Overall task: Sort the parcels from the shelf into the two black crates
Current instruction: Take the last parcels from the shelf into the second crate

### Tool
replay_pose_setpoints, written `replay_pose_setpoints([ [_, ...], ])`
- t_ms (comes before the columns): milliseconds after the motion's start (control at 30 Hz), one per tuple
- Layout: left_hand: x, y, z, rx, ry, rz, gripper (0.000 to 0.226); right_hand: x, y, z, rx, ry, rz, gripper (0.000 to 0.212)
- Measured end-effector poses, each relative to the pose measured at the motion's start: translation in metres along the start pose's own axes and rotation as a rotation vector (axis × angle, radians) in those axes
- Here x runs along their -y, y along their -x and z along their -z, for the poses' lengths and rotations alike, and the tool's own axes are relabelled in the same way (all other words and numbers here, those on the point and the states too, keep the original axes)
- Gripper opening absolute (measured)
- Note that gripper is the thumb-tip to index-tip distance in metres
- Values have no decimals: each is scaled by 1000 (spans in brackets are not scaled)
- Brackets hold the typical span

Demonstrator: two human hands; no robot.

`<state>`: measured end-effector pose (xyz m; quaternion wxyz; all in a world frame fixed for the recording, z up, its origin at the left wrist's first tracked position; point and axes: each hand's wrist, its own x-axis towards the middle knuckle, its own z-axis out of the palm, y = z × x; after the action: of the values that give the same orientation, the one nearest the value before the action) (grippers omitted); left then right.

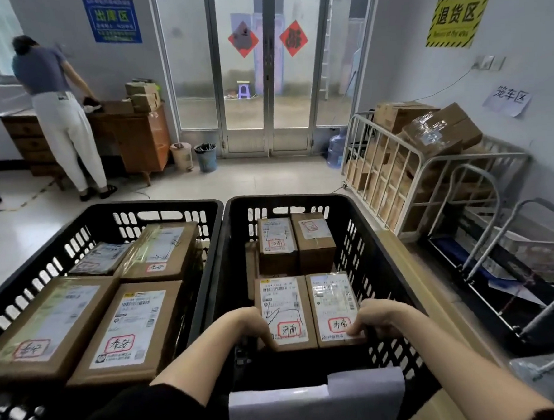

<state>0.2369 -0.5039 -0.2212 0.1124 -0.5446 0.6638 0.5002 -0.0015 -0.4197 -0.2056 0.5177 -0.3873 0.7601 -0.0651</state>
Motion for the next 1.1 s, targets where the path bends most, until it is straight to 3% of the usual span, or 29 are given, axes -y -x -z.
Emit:
replay_pose_setpoints([
  [167,6,-27,-4,182,-124,102,33,3,-37,-4,115,177,-87,36],
  [333,16,-47,-9,312,-153,189,25,2,-65,-10,207,230,-134,12],
  [500,23,-64,-17,149,-126,149,37,1,-86,-8,186,279,-109,10],
  [633,33,-73,-25,14,-174,148,66,-5,-96,-4,225,305,-95,14],
  [1000,37,-69,-24,-100,-223,125,97,-8,-103,-2,269,268,-51,20],
  [1100,34,-63,-25,-136,-233,99,118,-10,-98,-3,212,243,-10,25],
])
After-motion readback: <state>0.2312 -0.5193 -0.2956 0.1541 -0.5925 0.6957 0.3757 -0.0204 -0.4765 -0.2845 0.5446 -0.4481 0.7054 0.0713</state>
